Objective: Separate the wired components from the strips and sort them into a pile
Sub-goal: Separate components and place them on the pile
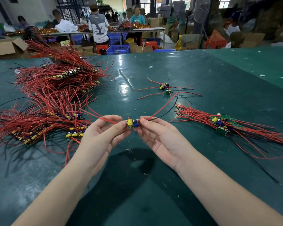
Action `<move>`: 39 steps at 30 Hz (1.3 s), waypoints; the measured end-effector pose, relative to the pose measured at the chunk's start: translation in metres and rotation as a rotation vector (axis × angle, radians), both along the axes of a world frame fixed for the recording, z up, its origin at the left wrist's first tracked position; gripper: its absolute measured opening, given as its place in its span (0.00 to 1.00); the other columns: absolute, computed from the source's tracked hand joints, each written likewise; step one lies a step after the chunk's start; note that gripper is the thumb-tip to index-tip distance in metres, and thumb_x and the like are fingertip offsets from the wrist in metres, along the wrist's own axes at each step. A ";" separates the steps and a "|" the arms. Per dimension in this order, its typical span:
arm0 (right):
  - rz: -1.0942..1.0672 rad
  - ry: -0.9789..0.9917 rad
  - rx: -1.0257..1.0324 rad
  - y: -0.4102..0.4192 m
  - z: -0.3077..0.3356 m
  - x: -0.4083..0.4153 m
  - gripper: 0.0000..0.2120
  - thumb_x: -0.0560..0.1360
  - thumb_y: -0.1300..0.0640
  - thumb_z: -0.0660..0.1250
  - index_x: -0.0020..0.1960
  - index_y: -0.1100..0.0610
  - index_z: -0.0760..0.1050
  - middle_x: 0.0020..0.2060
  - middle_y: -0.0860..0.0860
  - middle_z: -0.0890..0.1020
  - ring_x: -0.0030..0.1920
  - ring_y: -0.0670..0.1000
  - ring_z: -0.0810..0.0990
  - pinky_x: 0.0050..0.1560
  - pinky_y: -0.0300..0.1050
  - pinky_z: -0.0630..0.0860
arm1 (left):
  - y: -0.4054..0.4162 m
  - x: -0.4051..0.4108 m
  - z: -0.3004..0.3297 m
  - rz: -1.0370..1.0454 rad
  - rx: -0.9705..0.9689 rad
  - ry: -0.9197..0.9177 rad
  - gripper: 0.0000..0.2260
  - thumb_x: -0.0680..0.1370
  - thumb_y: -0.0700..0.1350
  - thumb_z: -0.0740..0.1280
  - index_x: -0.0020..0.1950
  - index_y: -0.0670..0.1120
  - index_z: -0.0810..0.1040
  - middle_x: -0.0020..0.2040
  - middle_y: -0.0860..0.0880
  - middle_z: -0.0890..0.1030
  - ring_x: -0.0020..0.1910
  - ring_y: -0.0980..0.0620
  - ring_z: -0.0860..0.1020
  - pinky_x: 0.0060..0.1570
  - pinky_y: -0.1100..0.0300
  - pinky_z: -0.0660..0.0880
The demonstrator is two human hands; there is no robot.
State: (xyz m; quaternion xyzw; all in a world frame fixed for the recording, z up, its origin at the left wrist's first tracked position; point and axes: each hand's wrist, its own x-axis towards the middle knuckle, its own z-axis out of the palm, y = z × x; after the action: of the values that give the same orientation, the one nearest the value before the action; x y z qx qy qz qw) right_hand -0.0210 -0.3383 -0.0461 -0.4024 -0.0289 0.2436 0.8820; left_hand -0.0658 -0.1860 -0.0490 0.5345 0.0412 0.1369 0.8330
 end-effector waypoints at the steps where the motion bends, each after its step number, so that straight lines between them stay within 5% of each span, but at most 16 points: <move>1: -0.016 -0.023 -0.004 0.000 0.000 0.000 0.07 0.73 0.69 0.68 0.40 0.61 0.80 0.40 0.57 0.85 0.38 0.50 0.85 0.39 0.37 0.80 | 0.000 0.000 0.000 -0.002 0.009 0.000 0.08 0.70 0.37 0.67 0.48 0.40 0.77 0.43 0.42 0.85 0.44 0.49 0.84 0.43 0.62 0.80; 9: -0.073 -0.230 -0.160 0.003 -0.003 -0.005 0.11 0.68 0.74 0.71 0.41 0.60 0.75 0.38 0.56 0.85 0.40 0.51 0.84 0.43 0.40 0.80 | -0.002 -0.001 -0.001 0.007 0.124 0.010 0.08 0.77 0.37 0.63 0.52 0.39 0.80 0.47 0.42 0.85 0.46 0.50 0.84 0.44 0.63 0.79; 16: 0.005 -0.005 -0.020 0.000 -0.005 -0.002 0.07 0.71 0.70 0.70 0.42 0.61 0.75 0.36 0.57 0.85 0.36 0.51 0.85 0.39 0.40 0.81 | -0.002 -0.001 0.002 0.035 0.048 0.027 0.10 0.69 0.40 0.68 0.48 0.38 0.81 0.40 0.44 0.84 0.42 0.53 0.83 0.44 0.66 0.79; 21: 0.058 -0.090 -0.056 0.002 -0.007 -0.003 0.13 0.61 0.63 0.75 0.44 0.62 0.79 0.38 0.55 0.85 0.39 0.49 0.84 0.43 0.39 0.80 | 0.001 -0.003 0.002 0.054 0.086 0.070 0.11 0.68 0.40 0.69 0.48 0.39 0.82 0.41 0.43 0.85 0.41 0.52 0.84 0.42 0.65 0.79; 24: 0.069 -0.141 -0.136 0.003 -0.009 -0.006 0.07 0.65 0.66 0.74 0.43 0.62 0.82 0.38 0.55 0.85 0.39 0.49 0.84 0.44 0.39 0.80 | 0.000 -0.004 0.001 0.052 0.092 0.081 0.10 0.67 0.40 0.69 0.47 0.40 0.82 0.40 0.43 0.85 0.39 0.53 0.84 0.42 0.65 0.79; 33: 0.115 0.012 -0.037 0.006 -0.004 -0.009 0.07 0.72 0.67 0.70 0.37 0.62 0.84 0.37 0.56 0.84 0.36 0.50 0.84 0.38 0.36 0.80 | 0.000 0.000 0.005 0.019 -0.160 0.117 0.07 0.66 0.39 0.69 0.39 0.46 0.87 0.35 0.48 0.82 0.34 0.59 0.80 0.36 0.70 0.76; 39: 0.120 0.030 -0.002 0.007 -0.003 -0.010 0.05 0.68 0.66 0.72 0.44 0.65 0.81 0.36 0.57 0.84 0.36 0.50 0.85 0.37 0.35 0.80 | 0.006 0.003 0.004 0.041 -0.260 0.190 0.05 0.68 0.41 0.70 0.39 0.43 0.86 0.35 0.50 0.81 0.34 0.58 0.80 0.31 0.72 0.74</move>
State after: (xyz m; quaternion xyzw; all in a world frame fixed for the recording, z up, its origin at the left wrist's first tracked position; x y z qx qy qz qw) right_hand -0.0314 -0.3310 -0.0494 -0.3971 -0.0397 0.3020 0.8658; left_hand -0.0624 -0.1802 -0.0450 0.4320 0.1481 0.0961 0.8844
